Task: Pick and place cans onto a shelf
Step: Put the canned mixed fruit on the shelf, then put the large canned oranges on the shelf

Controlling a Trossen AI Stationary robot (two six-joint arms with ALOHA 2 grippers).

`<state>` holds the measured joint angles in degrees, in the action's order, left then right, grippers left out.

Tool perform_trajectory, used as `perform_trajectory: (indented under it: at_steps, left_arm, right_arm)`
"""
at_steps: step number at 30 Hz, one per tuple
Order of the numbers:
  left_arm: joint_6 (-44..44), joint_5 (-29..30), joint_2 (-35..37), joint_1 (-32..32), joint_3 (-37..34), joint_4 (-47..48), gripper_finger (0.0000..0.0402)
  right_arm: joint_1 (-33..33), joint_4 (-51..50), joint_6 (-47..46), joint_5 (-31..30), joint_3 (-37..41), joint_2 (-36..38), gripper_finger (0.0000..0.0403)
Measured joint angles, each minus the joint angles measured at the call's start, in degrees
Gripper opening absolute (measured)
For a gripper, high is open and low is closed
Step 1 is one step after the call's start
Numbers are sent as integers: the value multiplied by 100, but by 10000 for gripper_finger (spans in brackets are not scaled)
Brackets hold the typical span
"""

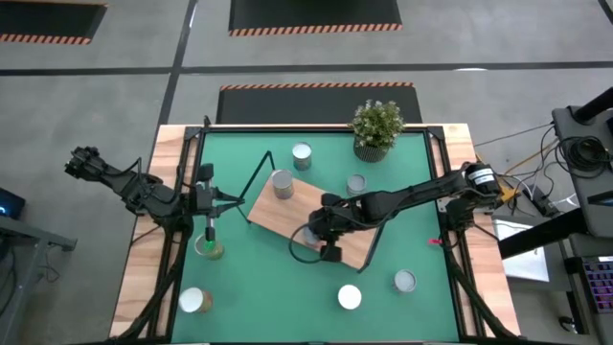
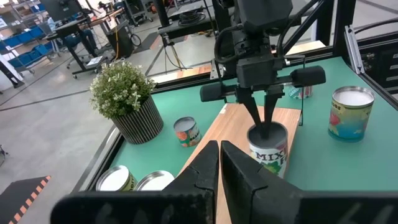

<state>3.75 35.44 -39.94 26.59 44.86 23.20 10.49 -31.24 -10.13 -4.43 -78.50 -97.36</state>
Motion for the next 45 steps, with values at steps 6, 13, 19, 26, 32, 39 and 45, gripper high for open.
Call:
perform_trajectory:
  at_steps: [6, 13, 19, 26, 32, 39, 45]
  left_arm:
    - [2, 1, 0, 0, 0, -1, 0]
    - [1, 0, 0, 0, 0, -1, 0]
    - [0, 0, 0, 0, 0, 0, 0]
    - [2, 2, 0, 0, 0, 0, 0]
    - [0, 2, 0, 0, 0, 0, 0]
    - [-299, 0, -37, 0, 0, -4, 0]
    - [-1021, -2, -158, 0, 0, -2, 0]
  right_arm:
    - [1, -179, -76, 22, 1, 46, 12]
    - [1, -233, -76, 22, 28, 243, 12]
    - [1, -158, -79, 12, 35, 344, 12]
    - [5, -6, -79, -4, 35, 350, 12]
    - [136, 148, 94, -312, 35, 470, 12]
    - [531, 390, 647, -1421, 185, 789, 12]
    - [661, 1079, 1230, -1514, 675, 1203, 12]
